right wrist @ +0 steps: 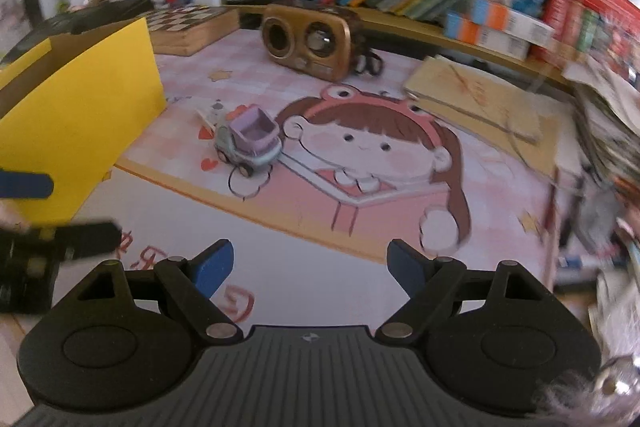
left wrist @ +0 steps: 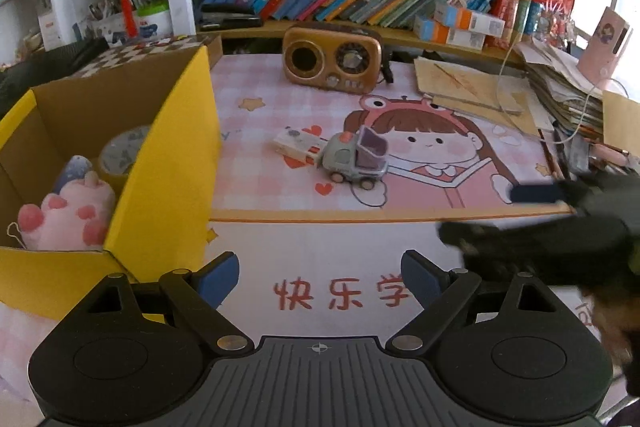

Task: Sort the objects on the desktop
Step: 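Move the right tool to the grey toy truck and close on it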

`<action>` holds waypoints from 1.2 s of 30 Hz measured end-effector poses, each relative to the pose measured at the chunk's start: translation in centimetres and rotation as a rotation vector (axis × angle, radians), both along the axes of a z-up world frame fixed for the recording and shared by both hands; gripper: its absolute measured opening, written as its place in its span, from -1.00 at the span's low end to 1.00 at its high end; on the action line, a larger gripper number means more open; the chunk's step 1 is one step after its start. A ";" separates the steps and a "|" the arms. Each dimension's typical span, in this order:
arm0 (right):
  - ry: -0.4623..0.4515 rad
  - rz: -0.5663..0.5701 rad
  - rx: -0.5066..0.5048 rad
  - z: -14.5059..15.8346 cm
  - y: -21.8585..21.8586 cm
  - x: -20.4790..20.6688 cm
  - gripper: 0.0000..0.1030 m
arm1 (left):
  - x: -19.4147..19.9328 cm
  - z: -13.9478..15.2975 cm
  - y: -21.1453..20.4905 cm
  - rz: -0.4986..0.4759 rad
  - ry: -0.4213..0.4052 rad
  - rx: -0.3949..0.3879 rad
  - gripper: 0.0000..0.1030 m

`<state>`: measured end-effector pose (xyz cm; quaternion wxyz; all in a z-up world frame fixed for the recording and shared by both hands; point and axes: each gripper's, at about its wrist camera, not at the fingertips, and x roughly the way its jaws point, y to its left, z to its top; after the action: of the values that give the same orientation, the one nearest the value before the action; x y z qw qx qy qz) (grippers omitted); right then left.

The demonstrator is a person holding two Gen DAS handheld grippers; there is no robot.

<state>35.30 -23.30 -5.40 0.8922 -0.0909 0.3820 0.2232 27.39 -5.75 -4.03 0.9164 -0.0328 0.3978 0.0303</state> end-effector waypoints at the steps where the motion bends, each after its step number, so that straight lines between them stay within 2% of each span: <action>1: -0.005 0.015 -0.002 0.0 0.2 0.6 0.62 | 0.0 0.0 -0.1 -0.003 -0.008 -0.003 0.76; 6: -0.036 0.025 -0.001 0.4 0.9 3.1 0.62 | 1.1 0.4 -0.2 0.026 -0.087 0.002 0.73; 8: -0.042 0.017 0.013 0.8 1.1 3.8 0.61 | 1.5 0.5 0.3 0.038 -0.103 -0.028 0.72; 10: -0.047 0.026 0.023 1.1 1.2 4.2 0.62 | 1.7 0.6 0.5 0.051 -0.107 -0.033 0.63; 12: -0.057 0.060 0.026 1.5 1.6 4.5 0.62 | 1.5 0.6 0.8 0.074 -0.103 -0.021 0.55; 18: -0.057 0.200 0.033 1.2 3.4 5.0 0.62 | 0.4 0.8 3.3 0.208 -0.076 -0.017 0.54; 24: -0.047 0.356 -0.010 -0.5 7.3 6.3 0.63 | -0.2 1.0 3.2 0.195 -0.070 -0.023 0.60; 29: -0.031 0.404 -0.079 -2.3 9.6 7.7 0.61 | -0.9 1.4 3.1 0.202 -0.074 -0.014 0.60; 32: -0.020 0.402 -0.081 -3.0 9.7 8.3 0.50 | -1.2 1.4 3.3 0.213 -0.073 -0.011 0.60; 34: -0.017 0.390 -0.063 -3.1 9.5 8.7 0.33 | -1.2 1.4 3.3 0.214 -0.071 -0.012 0.60; 35: -0.023 0.379 -0.058 -3.1 9.3 8.8 0.09 | -1.2 1.4 3.2 0.211 -0.071 -0.013 0.60; 36: -0.033 0.365 -0.056 -3.0 9.1 8.8 -0.01 | -1.1 1.4 3.1 0.207 -0.071 -0.014 0.60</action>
<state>44.12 -14.24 -8.39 0.8401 -0.1871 0.3507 0.3692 26.30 -2.61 -2.63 0.9216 -0.0811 0.3597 0.1211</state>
